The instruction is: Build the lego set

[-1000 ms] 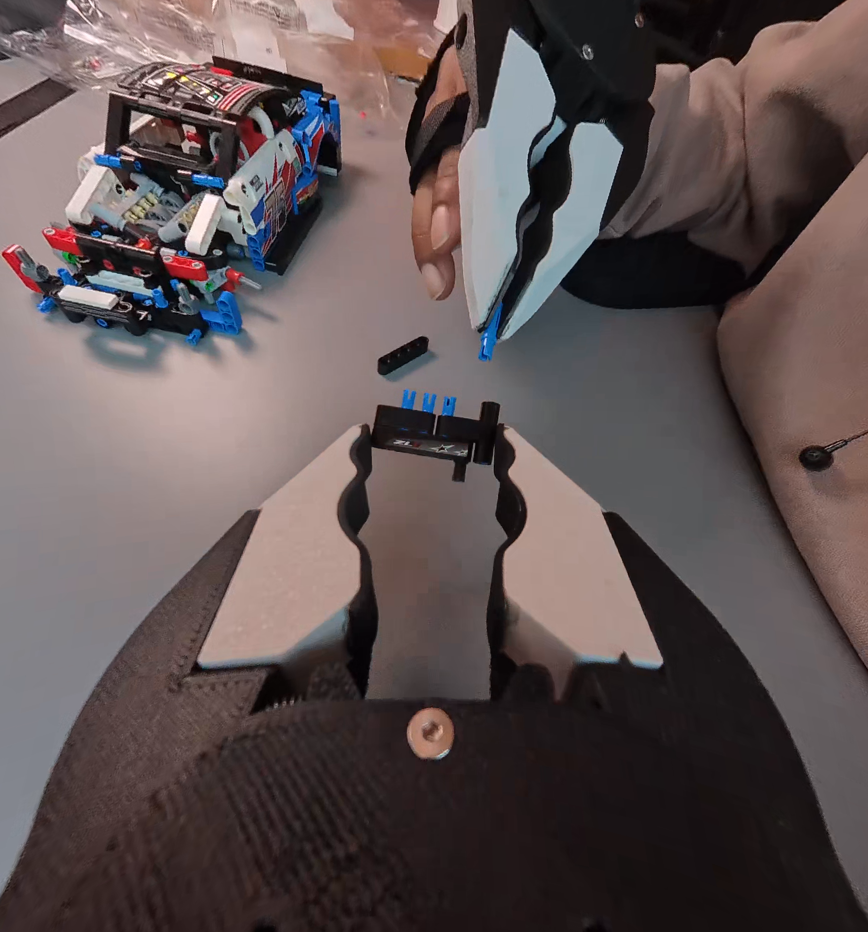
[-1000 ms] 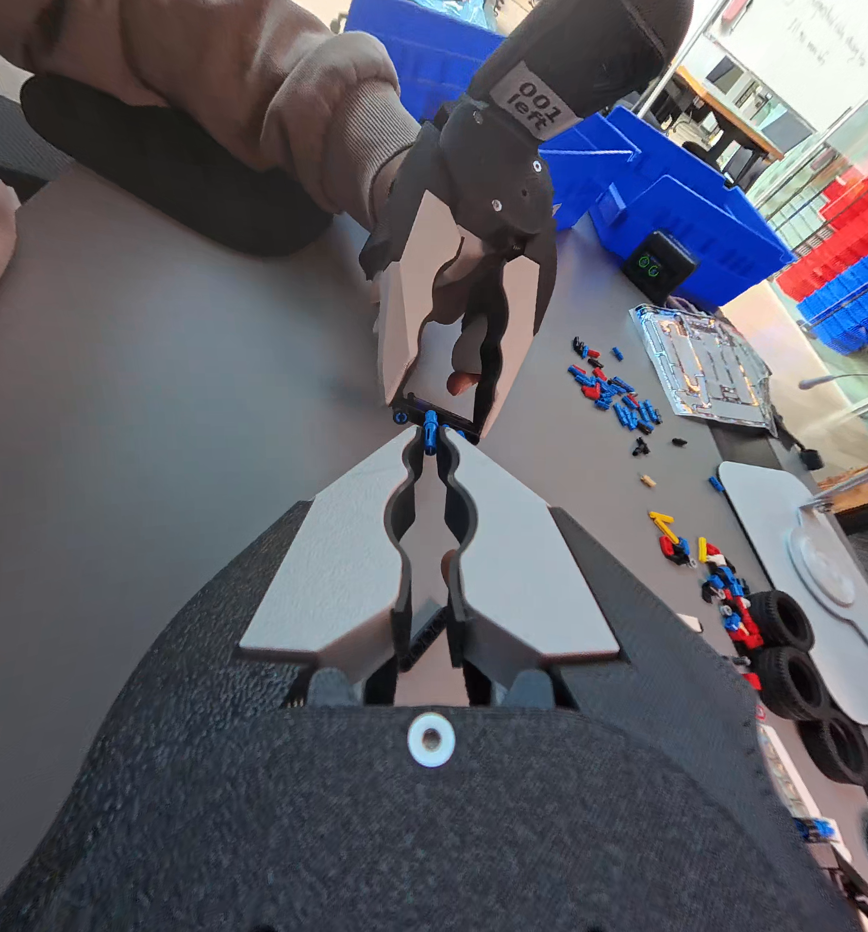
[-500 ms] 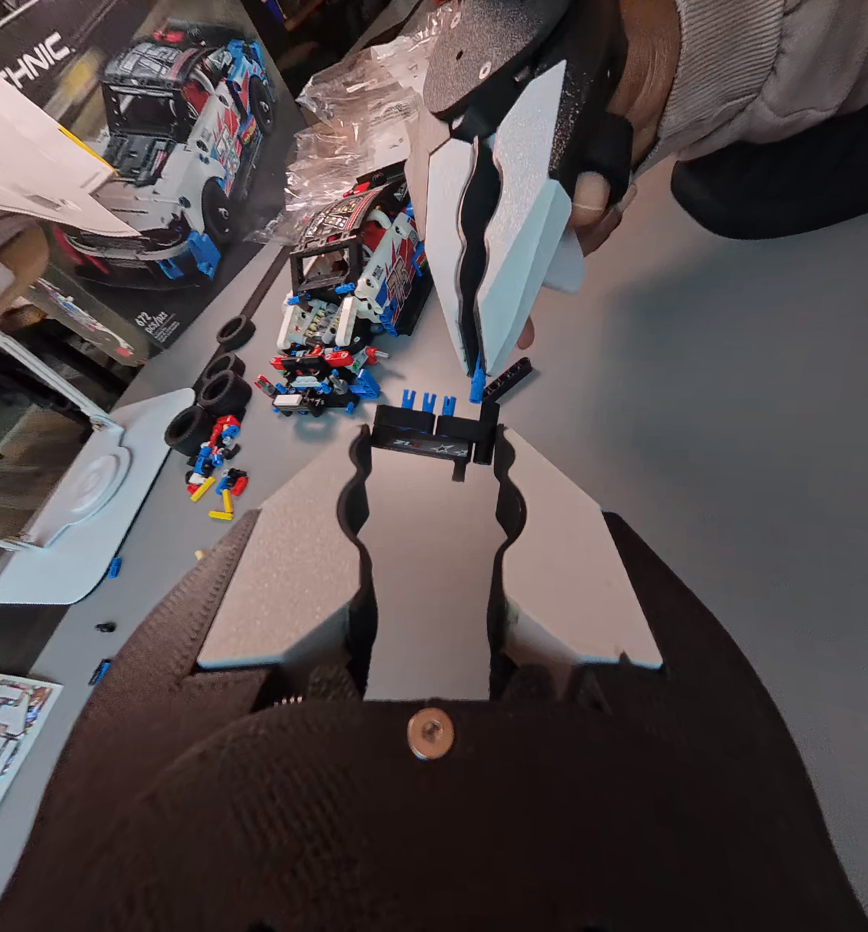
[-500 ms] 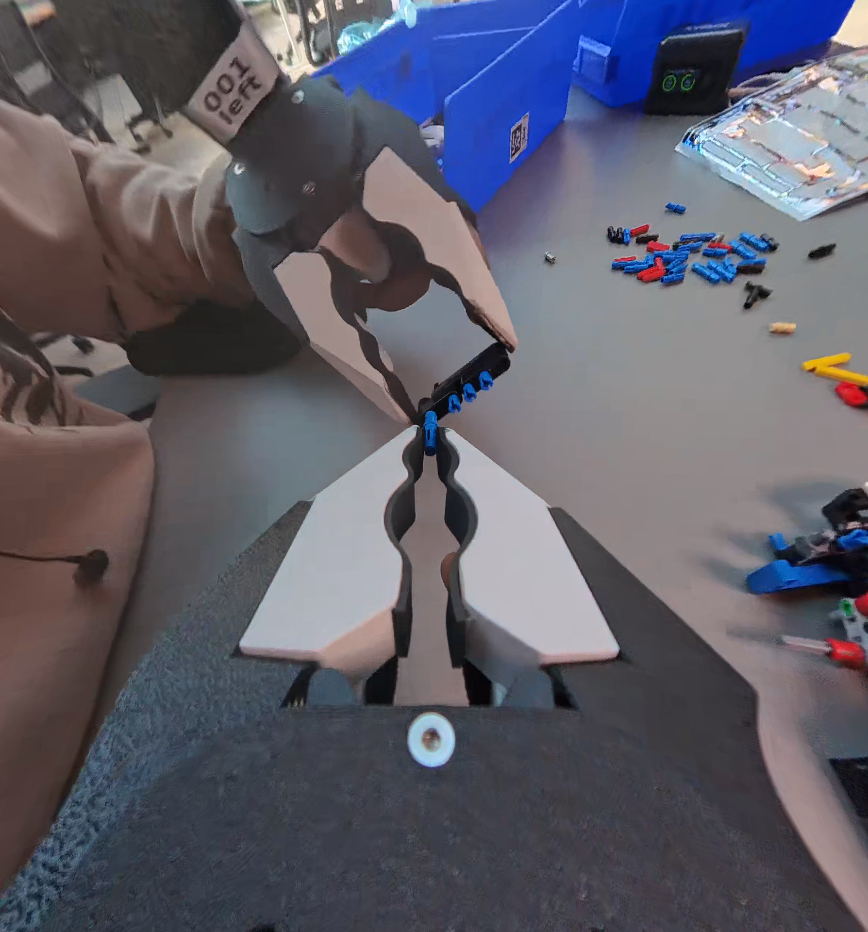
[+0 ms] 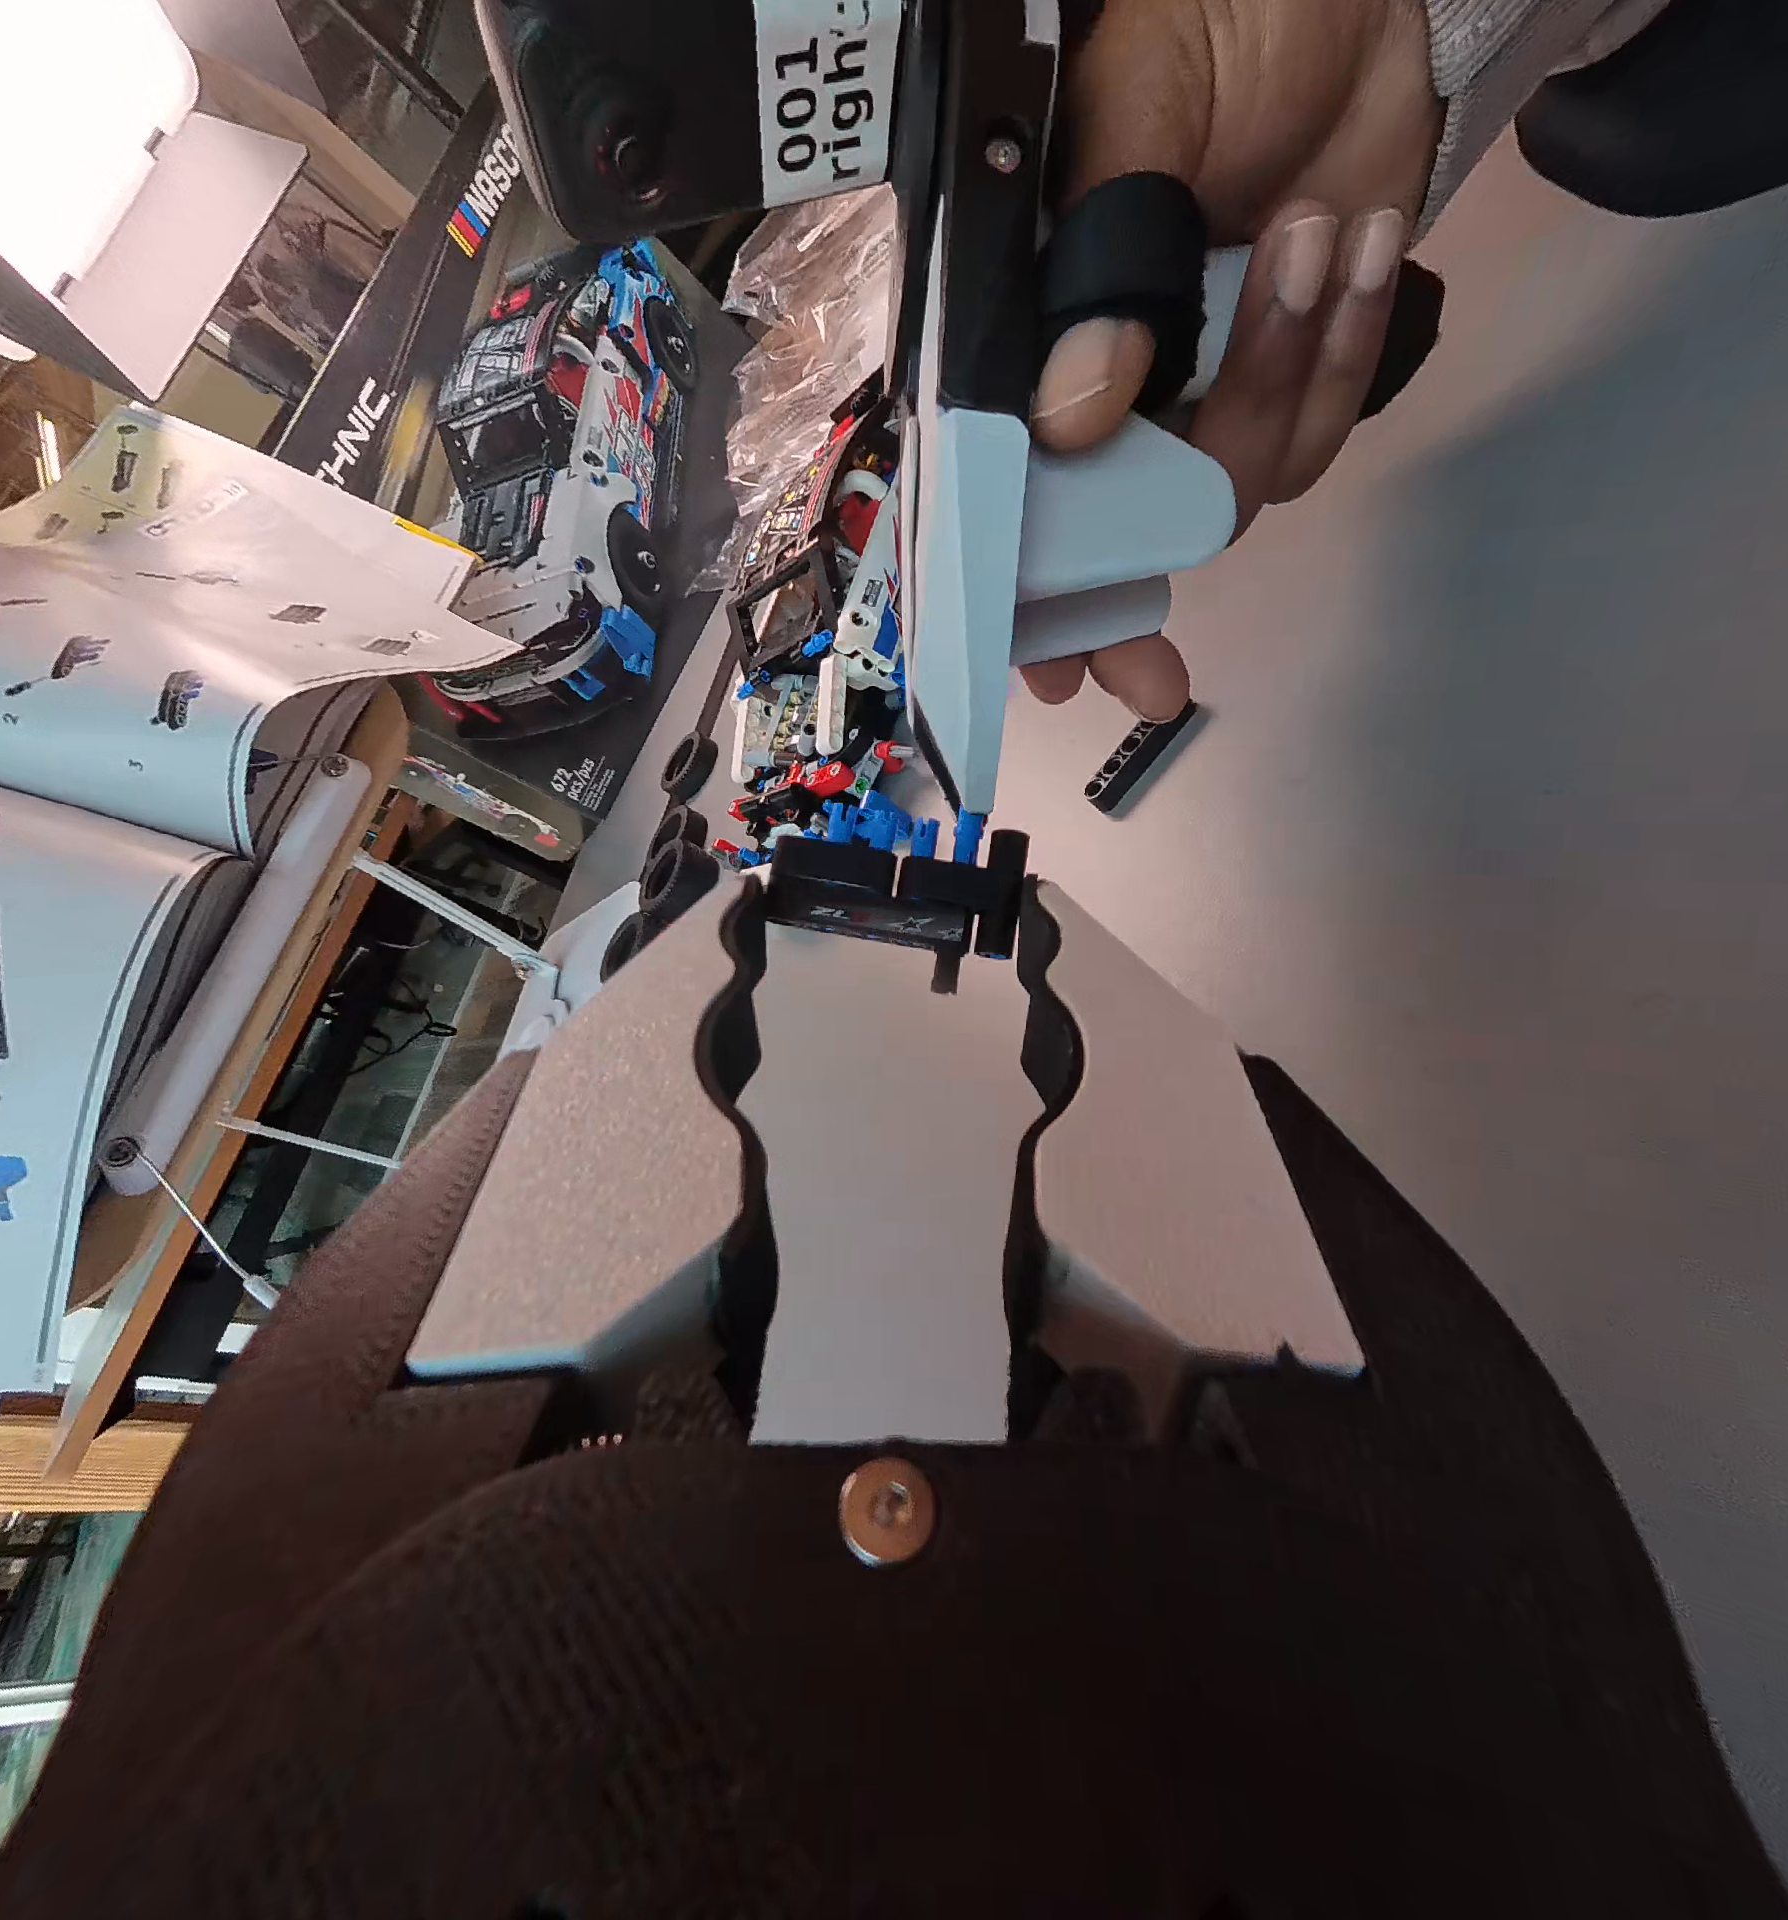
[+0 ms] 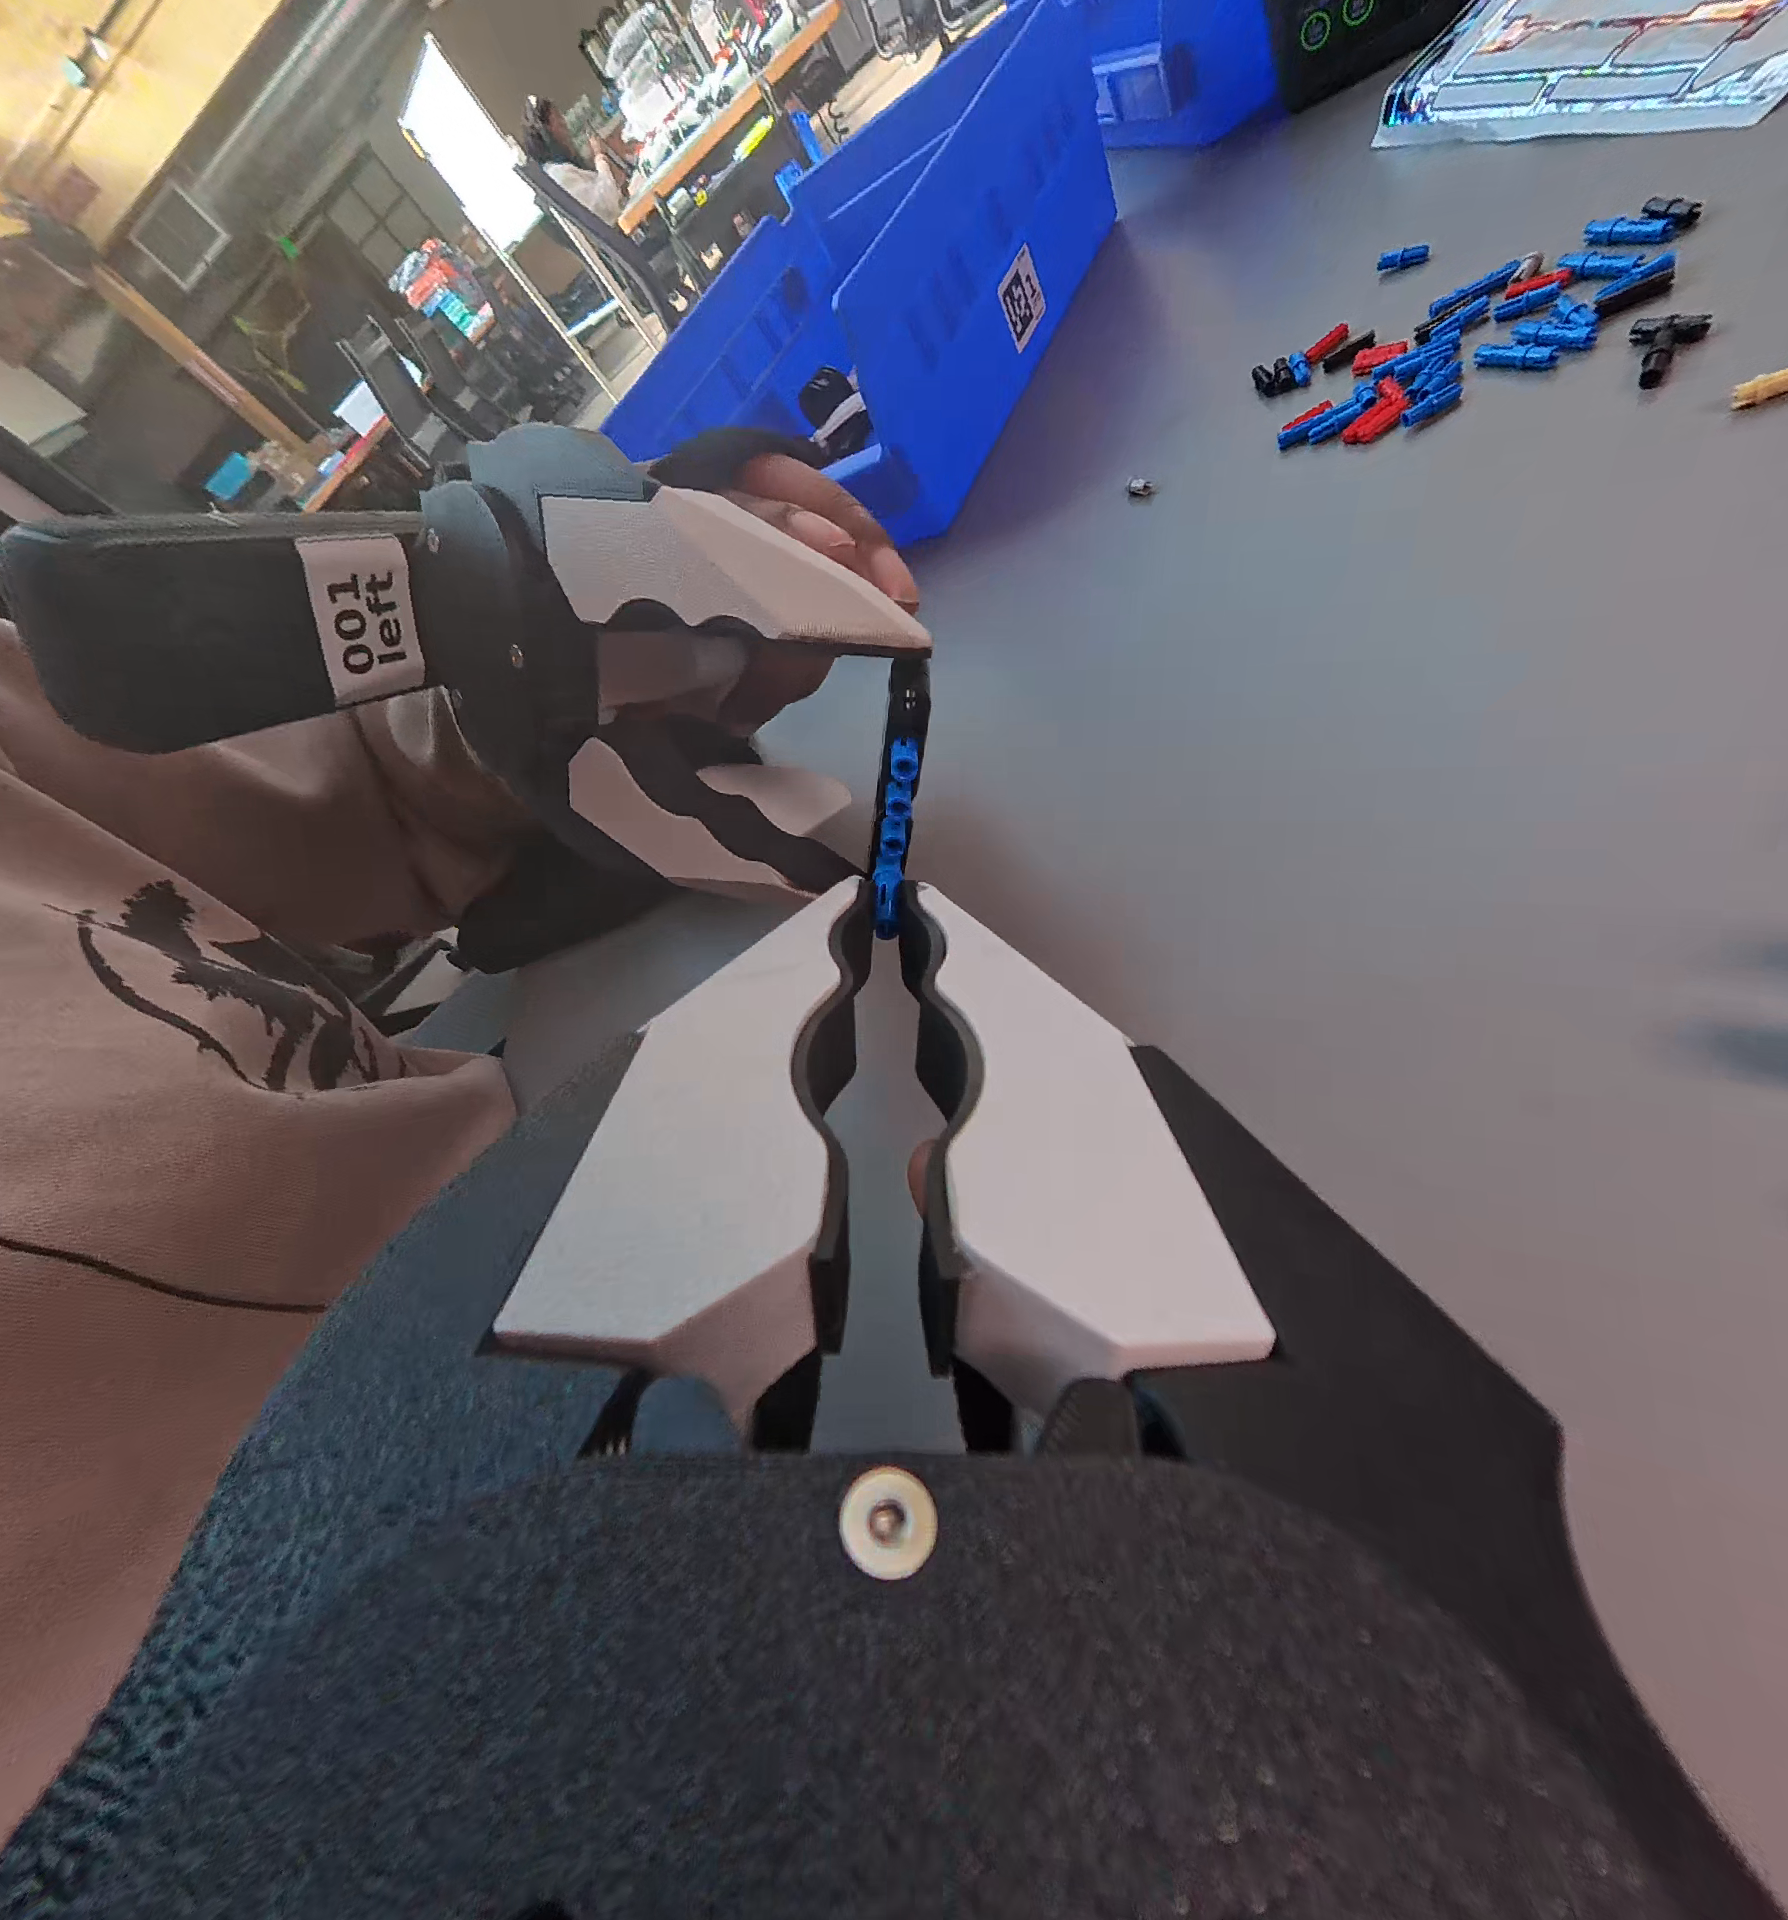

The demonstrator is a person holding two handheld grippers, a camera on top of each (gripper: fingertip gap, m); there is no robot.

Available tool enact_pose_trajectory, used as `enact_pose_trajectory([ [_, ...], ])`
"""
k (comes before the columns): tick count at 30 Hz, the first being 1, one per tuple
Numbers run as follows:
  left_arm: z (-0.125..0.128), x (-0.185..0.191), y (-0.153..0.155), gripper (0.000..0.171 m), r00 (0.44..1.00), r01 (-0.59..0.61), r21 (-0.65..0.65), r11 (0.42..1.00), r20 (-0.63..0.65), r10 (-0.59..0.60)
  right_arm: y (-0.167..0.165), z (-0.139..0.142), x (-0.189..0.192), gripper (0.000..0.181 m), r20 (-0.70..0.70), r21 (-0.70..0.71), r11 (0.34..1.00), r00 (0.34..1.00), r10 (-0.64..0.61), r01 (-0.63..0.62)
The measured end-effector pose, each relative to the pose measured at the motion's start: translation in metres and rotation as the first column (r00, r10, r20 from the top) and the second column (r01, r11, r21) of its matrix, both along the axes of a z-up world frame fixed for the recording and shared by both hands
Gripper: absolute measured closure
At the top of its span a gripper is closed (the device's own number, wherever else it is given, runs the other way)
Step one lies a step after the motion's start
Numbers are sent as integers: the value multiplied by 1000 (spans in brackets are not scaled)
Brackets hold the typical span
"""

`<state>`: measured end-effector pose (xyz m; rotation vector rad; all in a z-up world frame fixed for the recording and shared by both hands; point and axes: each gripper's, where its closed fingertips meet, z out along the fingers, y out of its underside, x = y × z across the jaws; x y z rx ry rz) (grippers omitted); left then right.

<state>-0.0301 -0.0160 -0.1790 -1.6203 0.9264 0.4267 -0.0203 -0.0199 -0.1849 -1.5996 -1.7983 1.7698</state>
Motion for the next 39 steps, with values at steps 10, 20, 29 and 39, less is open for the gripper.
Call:
enact_pose_trajectory([
  [10, 2, 4, -1, 134, 994, -4, 66, 998, -107, 11, 2, -2, -2, 179, -9, 6, 998, 998, -65, 65],
  [20, 15, -34, 3, 167, 958, -102, -42, 994, 264, 109, 11, -9, -3, 180, -17, 85, 993, 996, -83, 84],
  [29, -24, -104, -48, 137, 754, -111, -594, 797, 472, 457, 17, -9, -1, 179, -28, 114, 990, 996, -79, 82],
  [39, -83, -81, -51, 119, 865, -58, -743, 666, 295, 405, 3, -47, 16, 180, 68, 489, 867, 995, 70, -95],
])
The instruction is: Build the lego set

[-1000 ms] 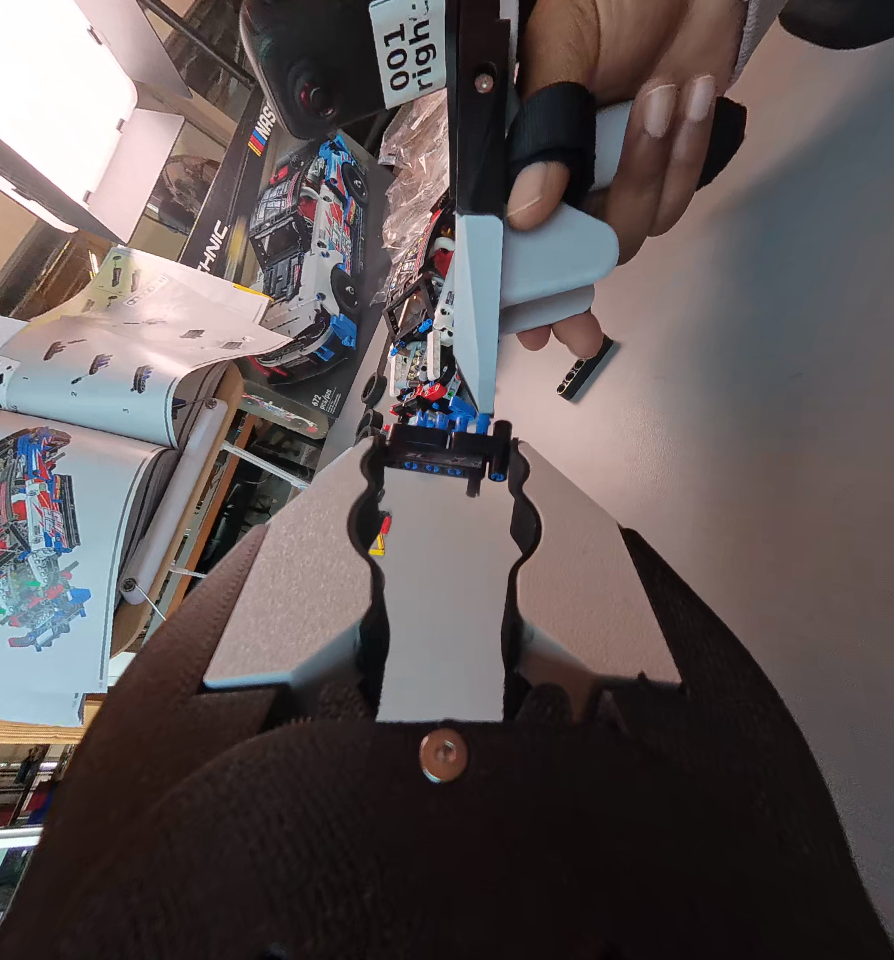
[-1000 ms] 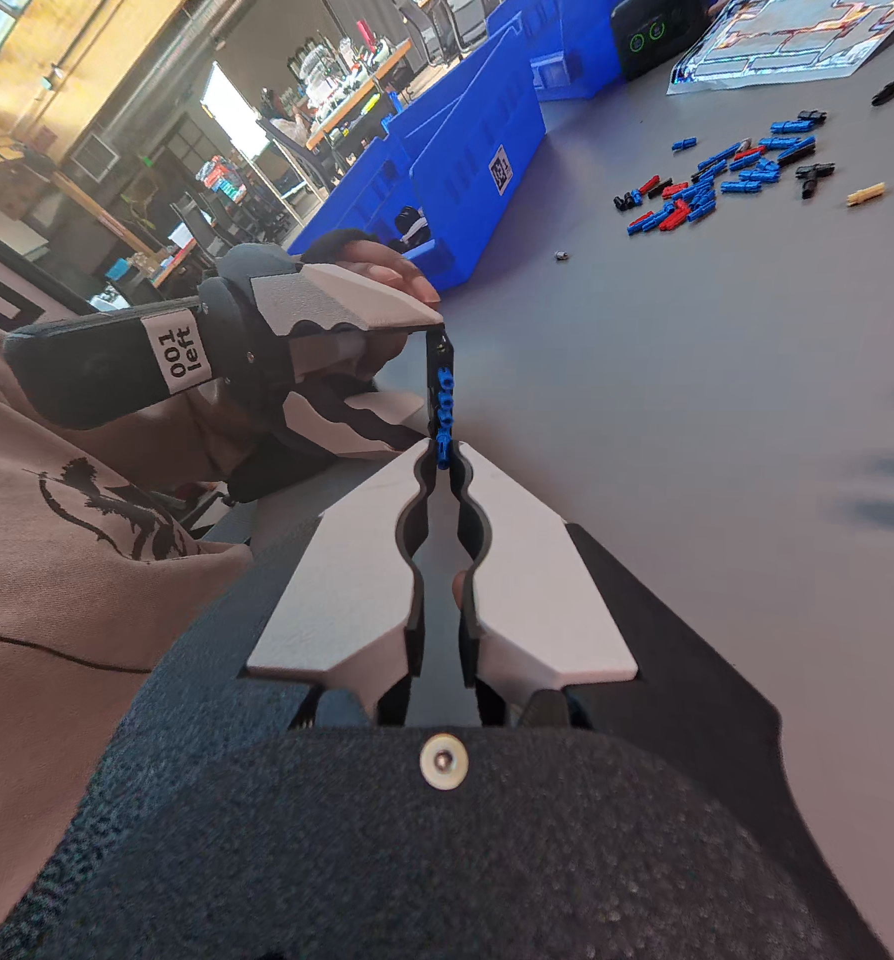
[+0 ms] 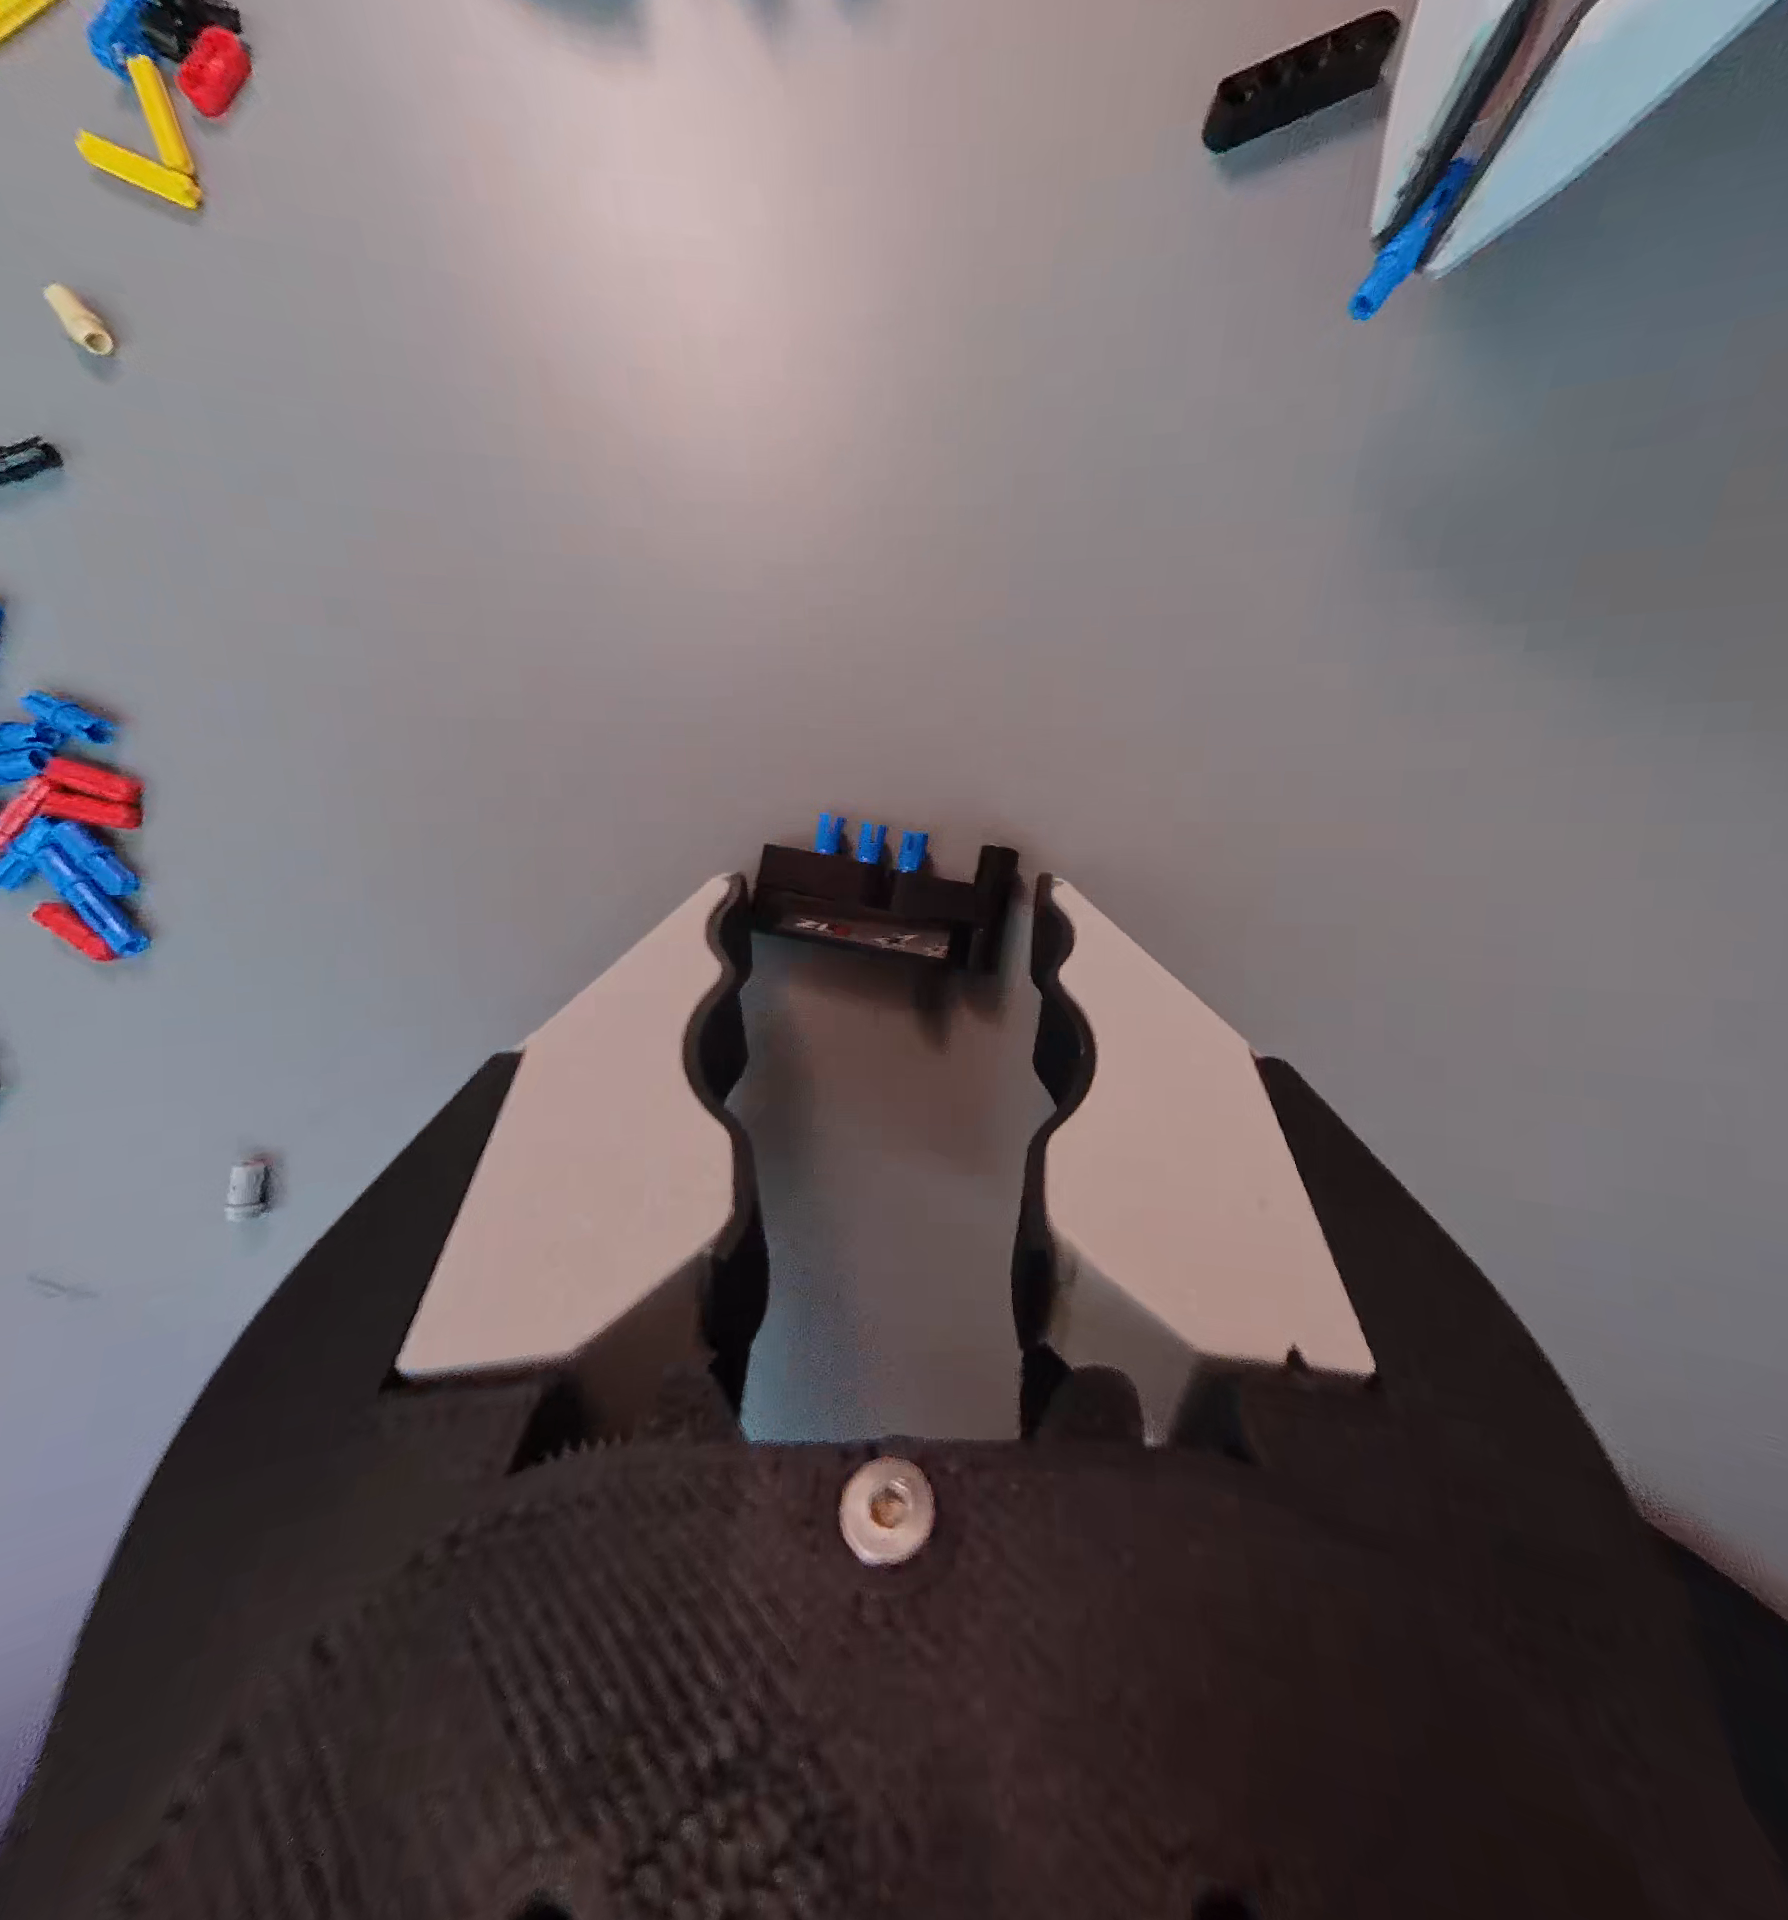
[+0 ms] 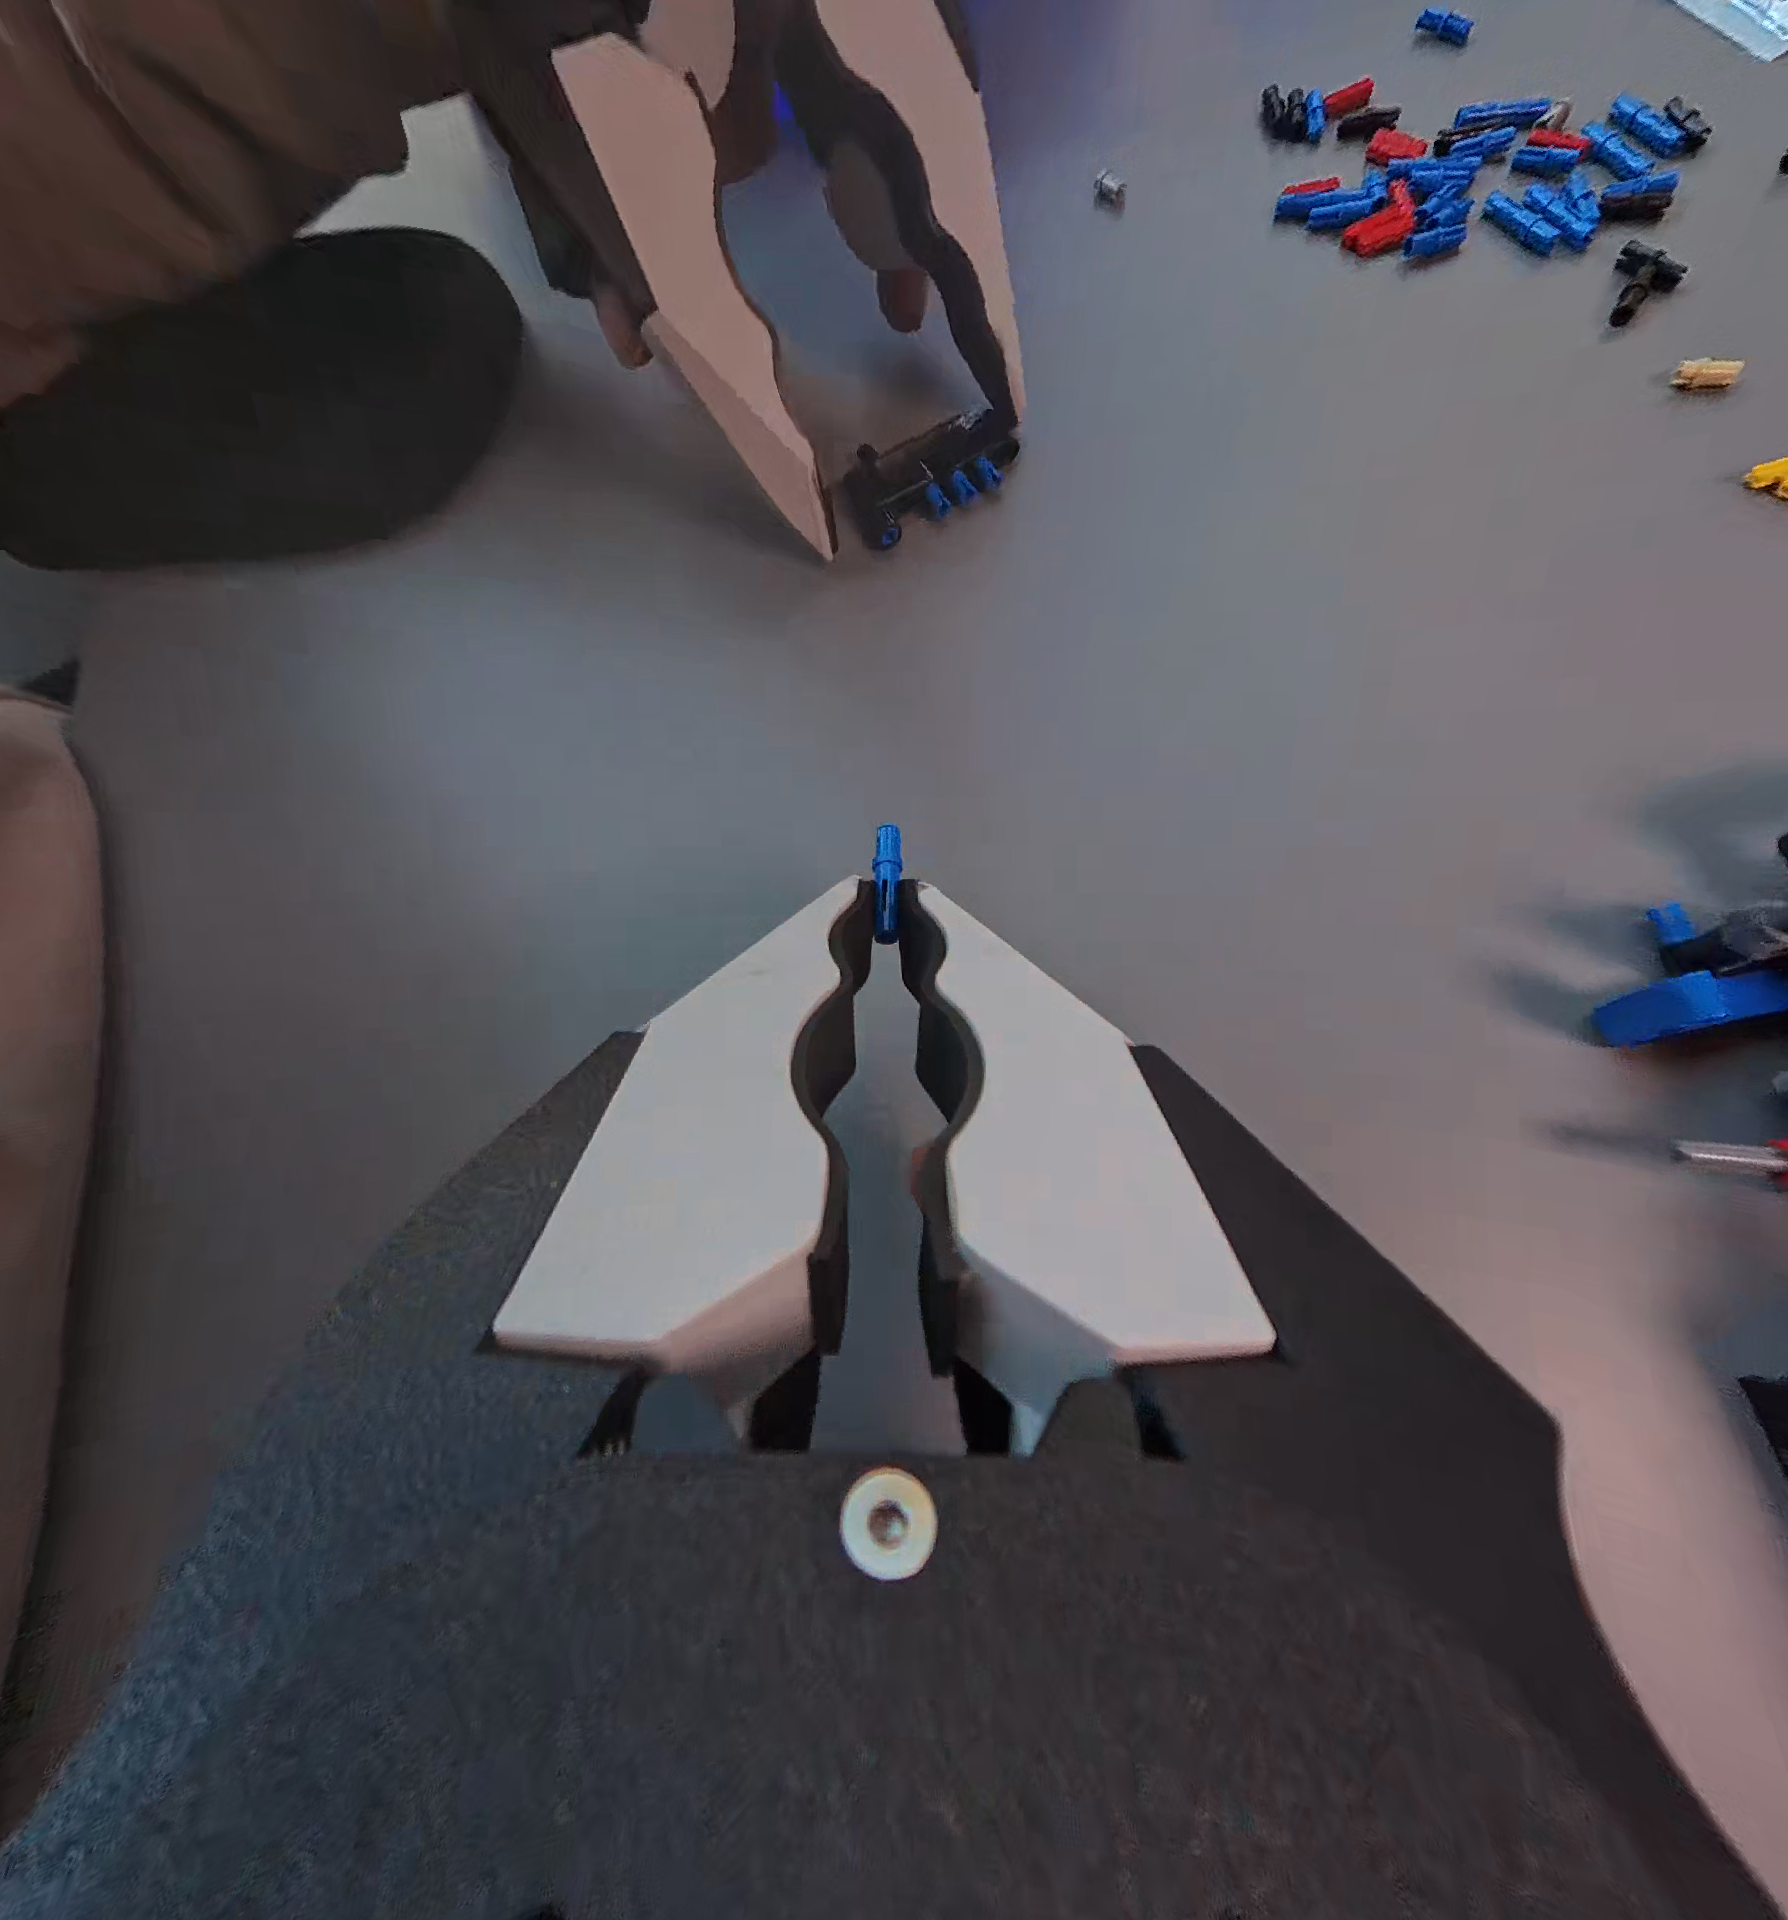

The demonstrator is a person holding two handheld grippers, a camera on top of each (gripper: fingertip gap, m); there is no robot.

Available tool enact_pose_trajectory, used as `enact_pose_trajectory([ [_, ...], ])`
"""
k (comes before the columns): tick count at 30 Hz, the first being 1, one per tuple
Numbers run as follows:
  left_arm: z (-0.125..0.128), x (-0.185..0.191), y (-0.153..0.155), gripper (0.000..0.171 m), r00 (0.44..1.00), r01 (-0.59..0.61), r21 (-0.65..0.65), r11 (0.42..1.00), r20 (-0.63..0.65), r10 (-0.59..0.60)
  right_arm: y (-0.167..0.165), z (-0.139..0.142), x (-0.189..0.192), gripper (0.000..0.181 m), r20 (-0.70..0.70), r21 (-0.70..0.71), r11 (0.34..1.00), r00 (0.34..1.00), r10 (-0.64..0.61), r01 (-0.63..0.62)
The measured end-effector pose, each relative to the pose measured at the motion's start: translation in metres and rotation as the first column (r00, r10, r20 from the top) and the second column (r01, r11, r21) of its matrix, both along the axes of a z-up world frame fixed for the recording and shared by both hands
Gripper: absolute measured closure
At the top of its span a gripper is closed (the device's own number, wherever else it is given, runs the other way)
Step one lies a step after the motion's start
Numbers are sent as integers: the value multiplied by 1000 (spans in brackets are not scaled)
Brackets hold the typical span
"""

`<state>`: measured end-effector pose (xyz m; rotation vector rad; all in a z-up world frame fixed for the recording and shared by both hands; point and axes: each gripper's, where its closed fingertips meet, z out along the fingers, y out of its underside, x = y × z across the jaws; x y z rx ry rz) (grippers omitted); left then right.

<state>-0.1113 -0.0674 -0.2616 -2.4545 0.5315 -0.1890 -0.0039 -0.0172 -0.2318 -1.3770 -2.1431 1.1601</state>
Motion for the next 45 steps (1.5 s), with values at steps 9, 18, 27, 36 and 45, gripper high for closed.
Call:
enact_pose_trajectory([
  [9, 21, 35, 19, 124, 996, 91, 254, 963, -25, -88, 5, -28, 14, 179, 63, 378, 916, 991, 116, -132],
  [18, 85, 77, 43, 124, 955, 240, 623, 744, -288, -67, -10, 48, -5, 155, -120, -218, 976, 992, -25, -1],
  [27, 106, 97, 42, 118, 966, 236, 709, 665, -248, -78, -22, 67, -11, 177, -114, -554, 832, 993, -38, -31],
  [36, 116, 114, 32, 155, 655, -121, 428, 896, 713, -252, -33, 77, -6, 177, -179, -553, 826, 984, 7, -107],
  [45, 107, 93, 37, 166, 513, -213, 290, 933, 846, -145, -13, 63, -6, 170, -216, -316, 945, 976, 9, -79],
])
